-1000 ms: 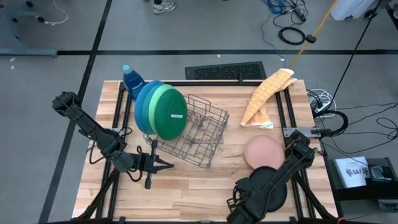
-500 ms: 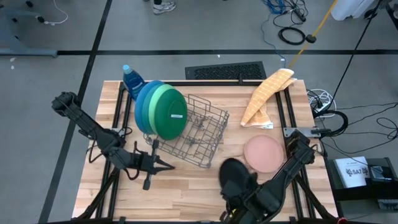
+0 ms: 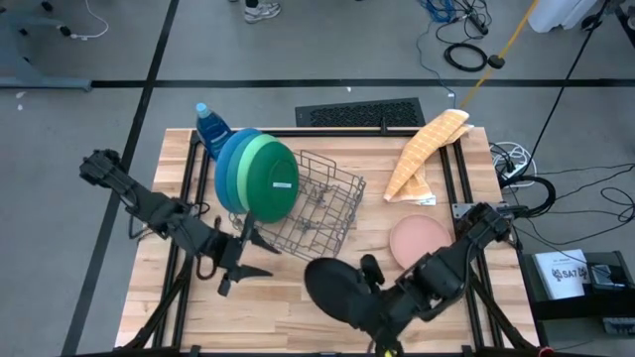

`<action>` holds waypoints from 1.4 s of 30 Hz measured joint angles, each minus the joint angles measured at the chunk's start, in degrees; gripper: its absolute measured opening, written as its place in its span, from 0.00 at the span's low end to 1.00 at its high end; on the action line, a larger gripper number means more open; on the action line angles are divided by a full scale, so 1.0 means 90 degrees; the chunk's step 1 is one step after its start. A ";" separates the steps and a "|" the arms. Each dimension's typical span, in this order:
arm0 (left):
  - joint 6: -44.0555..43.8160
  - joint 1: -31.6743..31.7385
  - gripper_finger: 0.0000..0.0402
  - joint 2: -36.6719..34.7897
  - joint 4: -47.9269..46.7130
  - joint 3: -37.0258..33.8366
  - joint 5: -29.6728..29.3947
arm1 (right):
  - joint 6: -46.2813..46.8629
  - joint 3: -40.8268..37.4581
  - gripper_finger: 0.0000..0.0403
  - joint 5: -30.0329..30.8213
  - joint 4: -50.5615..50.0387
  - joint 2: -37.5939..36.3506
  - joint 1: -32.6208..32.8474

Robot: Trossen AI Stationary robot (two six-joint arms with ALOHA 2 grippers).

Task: Sort dishes
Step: Put the black plate into the dishwasher rack

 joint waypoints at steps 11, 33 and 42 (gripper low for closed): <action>-0.0575 0.0514 0.58 0.0937 -0.1646 0.1370 0.1305 | -0.2063 0.0000 0.00 -0.1193 0.0087 -0.0045 -0.0779; -0.0310 0.0854 0.47 0.1767 -0.1547 0.1557 0.2134 | -0.2931 -0.0002 0.00 -0.1443 -0.0009 -0.0045 -0.1147; 0.0040 0.1093 0.05 0.1810 -0.1756 0.1547 0.2406 | -0.3070 -0.0003 0.01 -0.1352 -0.0164 -0.0059 -0.1205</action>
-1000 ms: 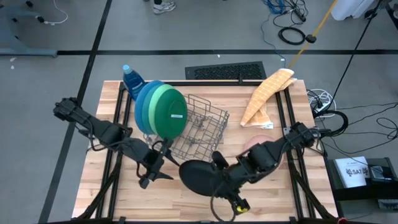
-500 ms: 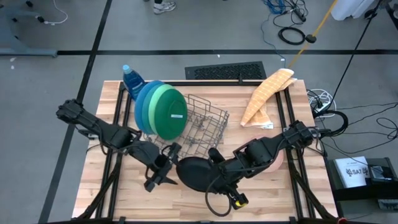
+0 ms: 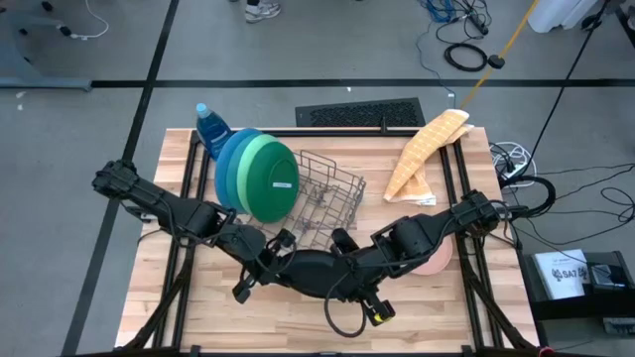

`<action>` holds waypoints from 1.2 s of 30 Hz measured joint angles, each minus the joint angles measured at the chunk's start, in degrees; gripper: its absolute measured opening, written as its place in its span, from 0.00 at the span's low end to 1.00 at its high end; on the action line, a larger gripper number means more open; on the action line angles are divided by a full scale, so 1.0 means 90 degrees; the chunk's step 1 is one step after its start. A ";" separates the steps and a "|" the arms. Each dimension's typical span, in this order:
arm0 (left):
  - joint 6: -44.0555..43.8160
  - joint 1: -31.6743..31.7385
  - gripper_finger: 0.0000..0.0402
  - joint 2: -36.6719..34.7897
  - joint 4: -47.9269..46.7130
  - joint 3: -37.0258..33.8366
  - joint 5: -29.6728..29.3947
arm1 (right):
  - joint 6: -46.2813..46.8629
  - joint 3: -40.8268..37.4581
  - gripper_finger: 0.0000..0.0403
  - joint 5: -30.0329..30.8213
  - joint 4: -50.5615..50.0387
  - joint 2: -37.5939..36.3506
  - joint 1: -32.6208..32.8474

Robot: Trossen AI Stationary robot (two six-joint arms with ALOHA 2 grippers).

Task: Sort dishes
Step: Put the black plate into the dishwasher rack

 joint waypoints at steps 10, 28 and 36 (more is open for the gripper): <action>-0.0566 0.0094 0.04 -0.0241 -0.0503 0.0002 -0.0540 | 0.0715 -0.0002 0.26 0.1530 -0.0431 0.0005 0.0030; -0.2563 0.0641 0.03 -0.0938 -0.0924 0.0000 -0.1551 | 0.1344 -0.0004 0.57 0.6244 -0.1419 -0.1231 0.0889; -0.4562 0.1713 0.03 -0.0900 -0.0219 -0.0151 -0.2136 | 0.1690 0.0001 0.53 0.6989 -0.1431 -0.1453 0.1520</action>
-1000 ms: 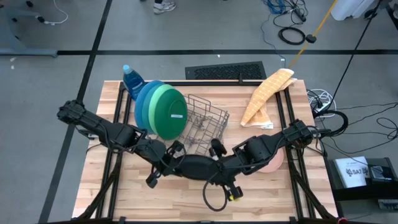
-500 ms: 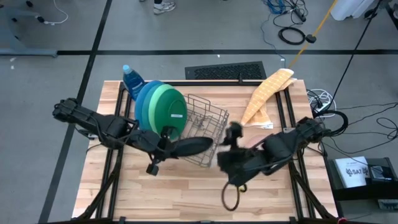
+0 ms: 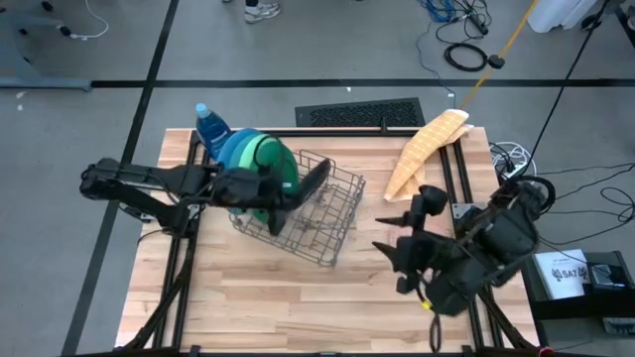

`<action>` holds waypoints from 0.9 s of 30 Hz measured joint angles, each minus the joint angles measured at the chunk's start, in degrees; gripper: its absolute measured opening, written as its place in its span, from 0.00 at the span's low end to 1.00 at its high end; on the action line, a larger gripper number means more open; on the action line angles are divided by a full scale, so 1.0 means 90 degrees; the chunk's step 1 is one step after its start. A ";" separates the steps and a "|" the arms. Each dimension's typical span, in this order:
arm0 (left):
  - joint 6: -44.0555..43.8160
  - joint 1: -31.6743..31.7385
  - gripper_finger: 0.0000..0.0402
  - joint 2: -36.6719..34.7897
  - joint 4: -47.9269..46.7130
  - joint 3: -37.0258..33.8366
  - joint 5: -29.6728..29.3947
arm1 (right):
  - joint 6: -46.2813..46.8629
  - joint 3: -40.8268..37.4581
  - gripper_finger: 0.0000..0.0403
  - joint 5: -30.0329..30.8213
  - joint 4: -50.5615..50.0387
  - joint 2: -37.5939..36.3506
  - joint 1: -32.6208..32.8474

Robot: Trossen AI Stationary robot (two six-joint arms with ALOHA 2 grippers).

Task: Sort dishes
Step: Put the black plate into the dishwasher rack

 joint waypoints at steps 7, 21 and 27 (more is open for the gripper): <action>-0.0830 0.0673 0.03 0.0005 0.0741 -0.0673 0.0291 | 0.0297 -0.0002 0.53 0.0389 0.0023 0.0389 0.0478; -0.1506 0.1169 0.03 0.0008 0.1426 -0.1566 0.0510 | 0.0663 -0.0010 0.53 0.2210 0.0048 0.1423 0.1403; -0.1674 0.1166 0.03 0.0061 0.1484 -0.1583 0.0509 | 0.0735 -0.0007 0.53 0.2331 0.0051 0.1387 0.1463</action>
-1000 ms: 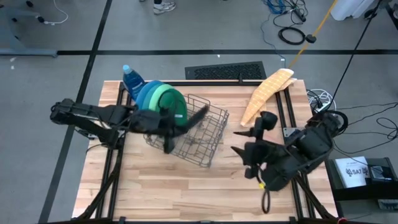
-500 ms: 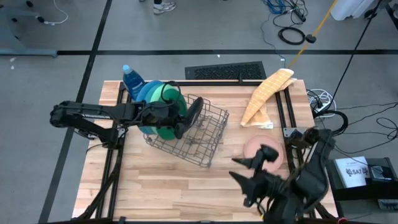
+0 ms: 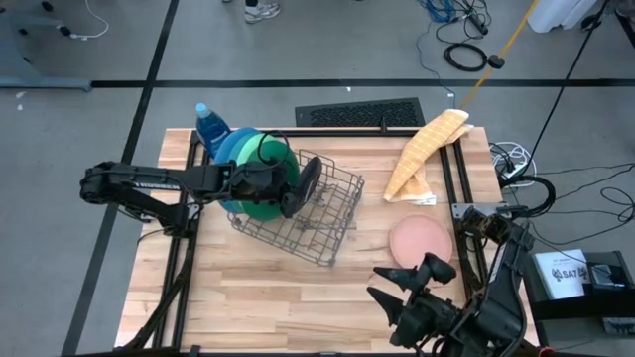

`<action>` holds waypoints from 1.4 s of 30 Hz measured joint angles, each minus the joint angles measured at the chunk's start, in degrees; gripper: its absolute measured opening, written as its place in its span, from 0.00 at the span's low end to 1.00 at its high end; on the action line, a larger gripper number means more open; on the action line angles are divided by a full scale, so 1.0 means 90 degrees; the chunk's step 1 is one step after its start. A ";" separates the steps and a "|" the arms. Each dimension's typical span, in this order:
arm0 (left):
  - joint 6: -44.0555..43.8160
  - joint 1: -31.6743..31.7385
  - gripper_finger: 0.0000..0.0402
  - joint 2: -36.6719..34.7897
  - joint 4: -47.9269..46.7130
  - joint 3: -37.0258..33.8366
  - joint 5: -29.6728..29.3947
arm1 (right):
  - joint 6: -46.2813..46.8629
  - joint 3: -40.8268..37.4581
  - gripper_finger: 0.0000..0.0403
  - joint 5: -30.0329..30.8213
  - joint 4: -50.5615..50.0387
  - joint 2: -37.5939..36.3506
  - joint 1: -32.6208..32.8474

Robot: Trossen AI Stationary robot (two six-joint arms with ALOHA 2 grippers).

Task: Sort dishes
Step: Put the black plate into the dishwasher rack

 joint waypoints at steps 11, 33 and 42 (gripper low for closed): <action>-0.0629 -0.0020 0.03 0.0055 -0.0145 -0.0001 -0.0132 | -0.0017 0.0000 0.53 -0.0037 0.0000 0.0000 0.0000; -0.0830 -0.0131 0.16 0.0573 -0.0074 -0.0007 -0.0338 | -0.0021 0.0000 0.53 -0.0045 -0.0015 0.0000 0.0134; -0.0705 -0.0131 0.27 0.0473 -0.0149 0.0042 0.0034 | -0.0002 0.0000 0.53 -0.0045 -0.0010 0.0000 0.0131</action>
